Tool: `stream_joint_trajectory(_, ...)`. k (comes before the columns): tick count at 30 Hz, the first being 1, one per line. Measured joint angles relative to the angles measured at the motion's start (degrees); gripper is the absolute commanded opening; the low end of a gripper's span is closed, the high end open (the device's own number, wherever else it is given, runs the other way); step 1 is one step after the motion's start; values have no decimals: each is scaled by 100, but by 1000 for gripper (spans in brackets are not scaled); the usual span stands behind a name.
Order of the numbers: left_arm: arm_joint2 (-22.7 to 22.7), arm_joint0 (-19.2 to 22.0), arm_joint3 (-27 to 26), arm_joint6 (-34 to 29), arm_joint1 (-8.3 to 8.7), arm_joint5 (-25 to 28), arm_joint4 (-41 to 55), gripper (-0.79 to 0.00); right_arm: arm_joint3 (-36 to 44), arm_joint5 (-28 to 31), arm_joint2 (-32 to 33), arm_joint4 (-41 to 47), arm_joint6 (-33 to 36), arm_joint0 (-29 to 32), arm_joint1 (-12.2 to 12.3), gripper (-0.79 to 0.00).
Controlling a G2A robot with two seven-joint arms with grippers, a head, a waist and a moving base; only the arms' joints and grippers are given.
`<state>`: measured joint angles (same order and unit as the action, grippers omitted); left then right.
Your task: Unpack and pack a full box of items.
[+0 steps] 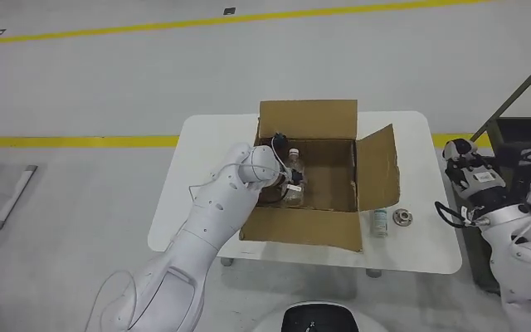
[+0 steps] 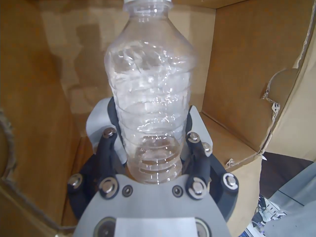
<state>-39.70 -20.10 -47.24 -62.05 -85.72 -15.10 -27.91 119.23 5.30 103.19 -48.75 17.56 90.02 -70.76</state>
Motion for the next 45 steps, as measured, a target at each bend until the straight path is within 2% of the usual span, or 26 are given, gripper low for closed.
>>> stream_joint_trajectory(2, -1, 2, 6, 0, -12, -14, -16, 0, -8, 68, -12, -12, 131, -11, 11, -613)
stream_joint_trajectory(7, -43, 2, -60, 11, -23, -20, -50, 0, -69, 166, -69, -53, 484, -116, 40, -542)
stream_joint_trajectory(11, -140, -8, -302, 31, -5, 116, -23, 0, -216, 224, -133, 134, 870, -236, 61, -431)
stream_joint_trajectory(12, -174, -17, -395, 39, 4, 173, -6, 0, -269, 228, -141, 242, 977, -271, 64, -369)
stream_joint_trajectory(14, -254, -43, -649, 49, 36, 310, -17, 0, -380, 244, -138, 517, 1227, -364, 75, -154)
stream_joint_trajectory(16, -330, -82, -966, 51, 83, 419, -111, 0, -487, 250, -124, 830, 1427, -443, 83, -108)
stream_joint_trajectory(18, -390, -129, -1228, -6, 135, 425, -265, 0, -562, 280, -111, 1121, 1586, -502, 91, 0)
stream_joint_trajectory(22, -640, -297, -1864, -121, 282, 406, -596, 0, -719, 421, -123, 1626, 1964, -645, 121, 0)
stream_joint_trajectory(27, -763, -496, -2739, -412, 469, 263, -1597, 0, -930, 462, -304, 1697, 2252, -804, 153, 0)
stream_joint_trajectory(28, -810, -552, -2959, -505, 517, 236, -1844, 0, -1005, 439, -376, 1684, 2273, -852, 157, -172)
stream_joint_trajectory(29, -833, -584, -3113, -577, 554, 233, -2071, 0, -1051, 428, -433, 1609, 2280, -890, 162, -400)
stream_joint_trajectory(32, -870, -678, -3578, -864, 673, 241, -3012, 0, -1195, 402, -655, 1339, 2249, -962, 169, -526)
stream_joint_trajectory(34, -992, -780, -3862, -1051, 735, 218, -3405, 0, -1312, 372, -767, 1255, 2199, -980, 170, -646)
stream_joint_trajectory(36, -1121, -874, -4072, -1227, 792, 252, -3706, 0, -1430, 356, -848, 1210, 2154, -992, 173, -720)
stream_joint_trajectory(37, -1174, -916, -4145, -1292, 814, 274, -3815, 0, -1470, 350, -873, 1205, 2130, -1000, 174, -785)
stream_joint_trajectory(45, -1544, -1300, -4265, -1694, 937, 492, -4336, 0, -1643, 342, -1032, 1186, 2018, -1050, 191, -785)
